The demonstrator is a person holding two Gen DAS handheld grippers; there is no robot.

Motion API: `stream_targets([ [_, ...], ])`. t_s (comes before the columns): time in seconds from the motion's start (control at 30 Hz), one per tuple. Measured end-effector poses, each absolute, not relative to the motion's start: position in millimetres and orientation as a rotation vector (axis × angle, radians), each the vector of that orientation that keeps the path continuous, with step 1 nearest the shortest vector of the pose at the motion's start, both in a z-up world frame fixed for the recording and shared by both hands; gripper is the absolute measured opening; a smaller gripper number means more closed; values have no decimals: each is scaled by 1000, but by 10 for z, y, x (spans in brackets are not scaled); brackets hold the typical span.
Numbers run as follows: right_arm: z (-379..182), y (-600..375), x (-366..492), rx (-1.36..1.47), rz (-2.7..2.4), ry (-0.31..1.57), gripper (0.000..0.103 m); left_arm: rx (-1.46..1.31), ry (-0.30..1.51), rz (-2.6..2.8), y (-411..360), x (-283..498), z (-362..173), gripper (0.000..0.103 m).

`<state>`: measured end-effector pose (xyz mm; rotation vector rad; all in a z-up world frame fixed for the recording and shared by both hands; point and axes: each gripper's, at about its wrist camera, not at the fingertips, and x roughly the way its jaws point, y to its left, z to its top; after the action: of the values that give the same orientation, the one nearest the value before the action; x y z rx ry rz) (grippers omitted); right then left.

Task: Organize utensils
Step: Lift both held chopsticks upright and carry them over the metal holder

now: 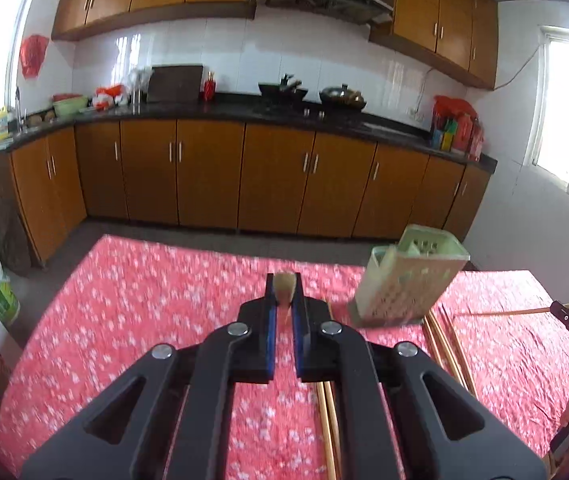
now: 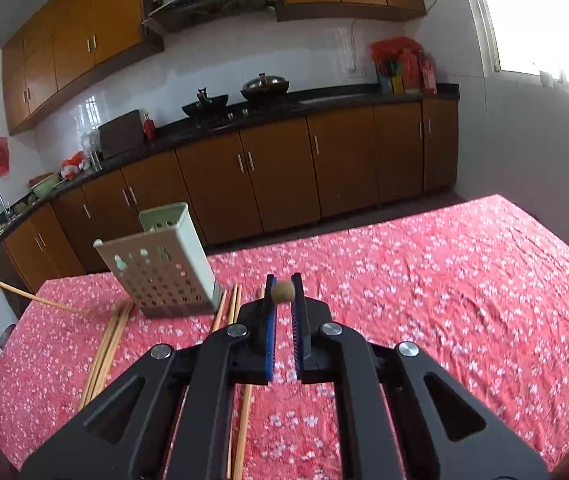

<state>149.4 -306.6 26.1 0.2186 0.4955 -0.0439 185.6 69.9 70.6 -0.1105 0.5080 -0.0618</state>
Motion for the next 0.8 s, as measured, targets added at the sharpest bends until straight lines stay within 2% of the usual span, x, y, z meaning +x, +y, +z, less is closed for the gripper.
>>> stream_targets([
  [0.27, 568, -3075, 1708, 193, -49, 446, 7, -39, 459, -41, 630, 2040, 1008, 8],
  [0.63, 1725, -2790, 1855, 186, 64, 182, 7, -73, 293, -182, 224, 2159, 1971, 8],
  [0.8, 1814, -2562, 1991, 180, 132, 145, 7, -82, 244, -237, -110, 2225, 2141, 8],
])
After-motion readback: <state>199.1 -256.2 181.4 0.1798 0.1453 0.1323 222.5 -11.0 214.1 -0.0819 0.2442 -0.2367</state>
